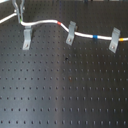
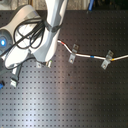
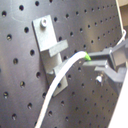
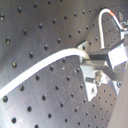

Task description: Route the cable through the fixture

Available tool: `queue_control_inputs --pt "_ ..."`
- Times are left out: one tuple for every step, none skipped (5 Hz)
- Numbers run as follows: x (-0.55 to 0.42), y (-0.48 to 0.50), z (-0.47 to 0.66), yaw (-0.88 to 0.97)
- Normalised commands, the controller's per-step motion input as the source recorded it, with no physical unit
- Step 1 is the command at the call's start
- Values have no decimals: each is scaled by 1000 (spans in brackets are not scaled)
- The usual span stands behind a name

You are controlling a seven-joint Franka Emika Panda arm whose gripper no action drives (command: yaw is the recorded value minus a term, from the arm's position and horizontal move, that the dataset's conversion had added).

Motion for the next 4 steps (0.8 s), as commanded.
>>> queue_control_inputs --pt "106 75 0 0" --pt "-84 -34 70 0" --pt "-57 134 378 129" --pt "229 238 77 151"
